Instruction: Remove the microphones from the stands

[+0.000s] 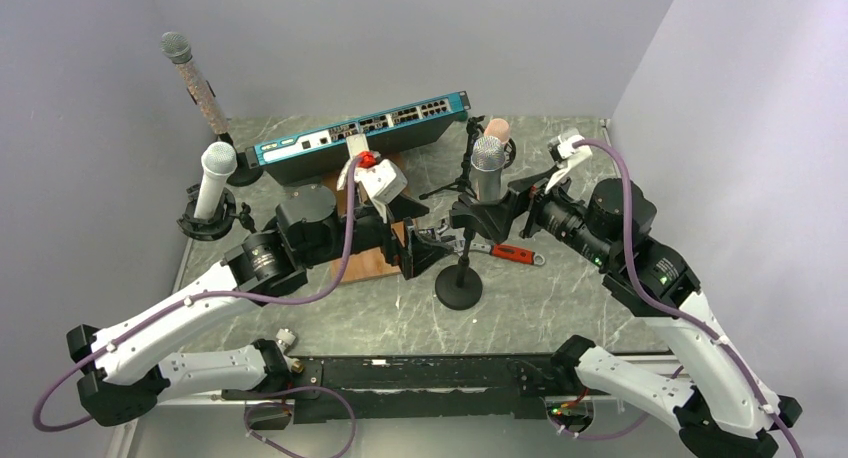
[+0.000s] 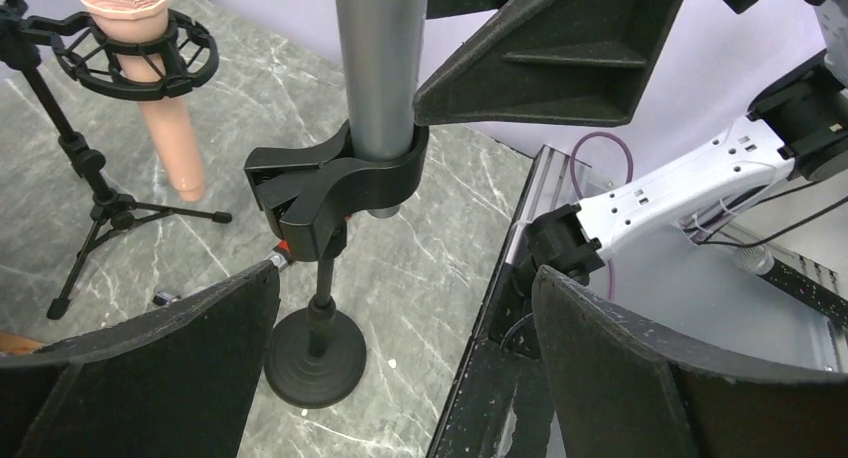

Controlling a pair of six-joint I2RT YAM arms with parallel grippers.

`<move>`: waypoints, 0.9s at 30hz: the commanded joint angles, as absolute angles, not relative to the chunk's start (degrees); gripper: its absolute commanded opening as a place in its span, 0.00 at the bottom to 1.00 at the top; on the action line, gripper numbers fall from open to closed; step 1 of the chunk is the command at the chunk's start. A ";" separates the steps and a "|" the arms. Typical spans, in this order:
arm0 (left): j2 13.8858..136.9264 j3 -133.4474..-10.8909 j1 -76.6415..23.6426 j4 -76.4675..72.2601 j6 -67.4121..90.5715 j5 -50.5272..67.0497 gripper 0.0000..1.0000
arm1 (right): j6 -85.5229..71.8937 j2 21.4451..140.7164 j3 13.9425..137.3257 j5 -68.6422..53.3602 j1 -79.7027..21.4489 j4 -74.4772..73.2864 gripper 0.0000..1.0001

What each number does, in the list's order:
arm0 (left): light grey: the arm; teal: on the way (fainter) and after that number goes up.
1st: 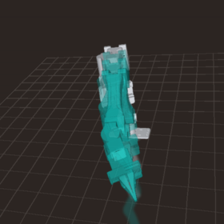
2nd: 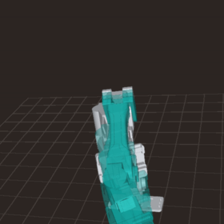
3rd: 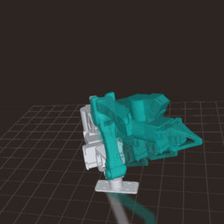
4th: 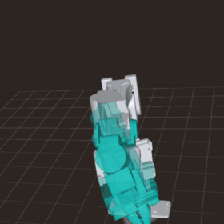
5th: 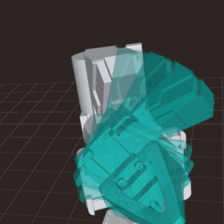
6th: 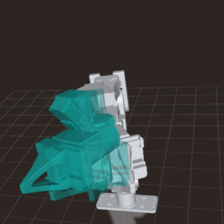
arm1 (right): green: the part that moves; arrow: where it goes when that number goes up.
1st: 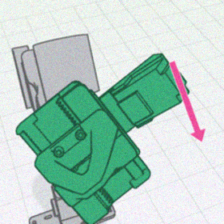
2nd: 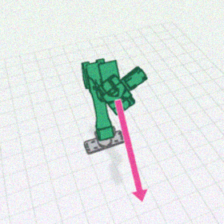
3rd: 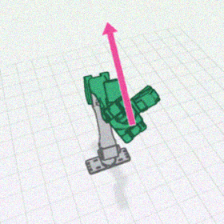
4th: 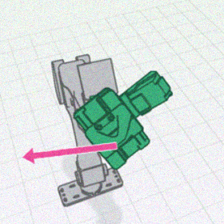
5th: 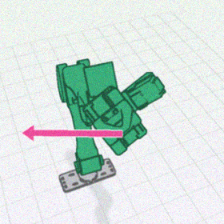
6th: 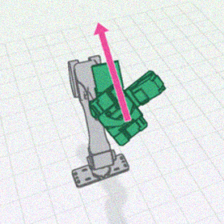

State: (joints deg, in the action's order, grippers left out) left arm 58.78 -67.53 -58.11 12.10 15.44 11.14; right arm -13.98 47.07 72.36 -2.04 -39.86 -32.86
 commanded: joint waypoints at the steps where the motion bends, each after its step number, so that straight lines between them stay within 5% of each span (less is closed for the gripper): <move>1: 57.52 -66.91 -58.36 11.14 15.06 8.06 0.99 | -11.85 47.36 73.91 -3.64 -39.90 -27.88 0.96; 14: 52.68 -58.67 -58.36 3.20 15.08 8.30 0.99 | -2.54 48.00 70.27 -4.79 -40.10 -24.84 0.60; 21: 51.71 -55.04 -58.36 -5.65 14.99 18.76 0.99 | 2.33 48.22 69.51 -9.37 -40.10 -24.50 0.45; 27: 51.25 -56.02 -58.36 1.20 14.13 7.31 0.99 | 2.75 48.81 70.16 -8.41 -40.01 -25.71 0.19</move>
State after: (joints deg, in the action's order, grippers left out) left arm 52.64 -54.85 -58.11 0.27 15.42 13.28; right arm 0.93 48.77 69.67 -7.05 -39.88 -26.96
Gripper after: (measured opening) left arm 0.994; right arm 0.412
